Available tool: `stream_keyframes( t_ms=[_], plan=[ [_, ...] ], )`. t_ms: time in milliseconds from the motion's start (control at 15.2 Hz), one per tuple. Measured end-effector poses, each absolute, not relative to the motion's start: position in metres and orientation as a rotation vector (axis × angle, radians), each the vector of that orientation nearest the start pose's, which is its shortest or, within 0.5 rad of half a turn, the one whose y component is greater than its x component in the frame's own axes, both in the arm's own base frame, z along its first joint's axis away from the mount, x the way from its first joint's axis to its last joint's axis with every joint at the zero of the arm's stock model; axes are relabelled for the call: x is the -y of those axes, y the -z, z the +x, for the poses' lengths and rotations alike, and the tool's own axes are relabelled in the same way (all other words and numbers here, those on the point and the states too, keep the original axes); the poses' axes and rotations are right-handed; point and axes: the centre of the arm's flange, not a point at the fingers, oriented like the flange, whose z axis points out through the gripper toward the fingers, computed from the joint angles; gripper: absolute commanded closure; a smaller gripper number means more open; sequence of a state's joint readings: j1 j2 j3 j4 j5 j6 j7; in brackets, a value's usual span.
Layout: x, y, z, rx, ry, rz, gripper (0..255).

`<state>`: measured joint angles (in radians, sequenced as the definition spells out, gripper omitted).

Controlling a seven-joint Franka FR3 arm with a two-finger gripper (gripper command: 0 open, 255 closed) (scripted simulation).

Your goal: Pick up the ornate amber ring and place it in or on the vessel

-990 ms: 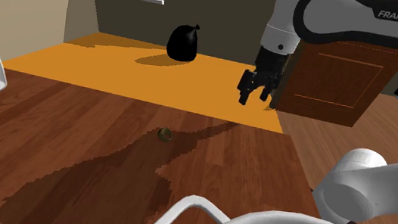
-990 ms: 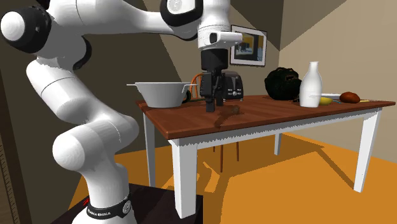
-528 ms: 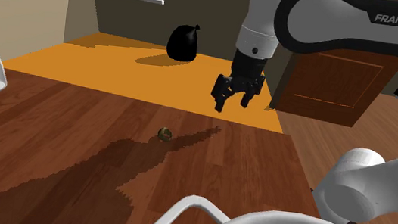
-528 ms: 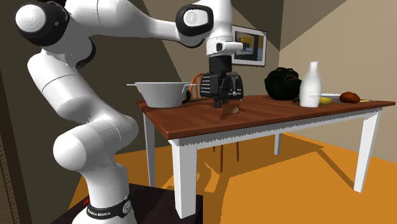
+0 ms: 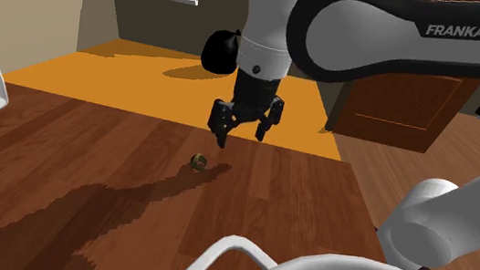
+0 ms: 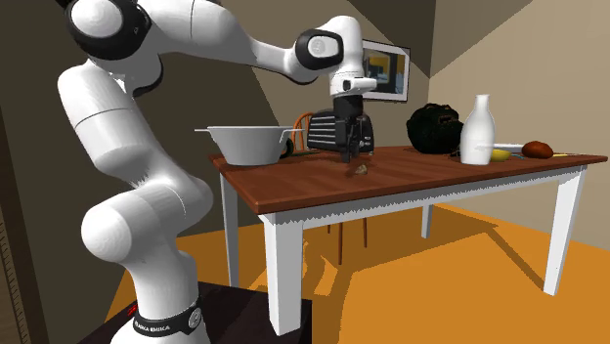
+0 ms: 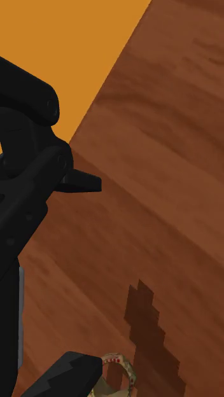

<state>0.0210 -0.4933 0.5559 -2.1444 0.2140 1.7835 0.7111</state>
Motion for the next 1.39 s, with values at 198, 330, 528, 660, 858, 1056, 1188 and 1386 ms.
stream_keyframes(
  t_ms=[198, 330, 528, 660, 858, 1056, 1188, 1386],
  plan=[
    [-0.326, -0.572, 0.339, -0.360, 0.146, -3.116, 0],
    [-0.349, -0.567, 0.343, -0.373, 0.156, -3.119, 0],
    [-0.369, -0.559, 0.345, -0.385, 0.163, -3.119, 0],
    [-0.372, -0.549, 0.347, -0.386, 0.163, -3.118, 0],
    [-0.372, -0.535, 0.349, -0.387, 0.164, -3.118, 0],
    [-0.372, -0.528, 0.349, -0.387, 0.164, -3.118, 0],
    [-0.372, -0.527, 0.349, -0.387, 0.164, -3.118, 0],
    [-0.372, -0.526, 0.349, -0.387, 0.164, -3.118, 255]
  ],
)
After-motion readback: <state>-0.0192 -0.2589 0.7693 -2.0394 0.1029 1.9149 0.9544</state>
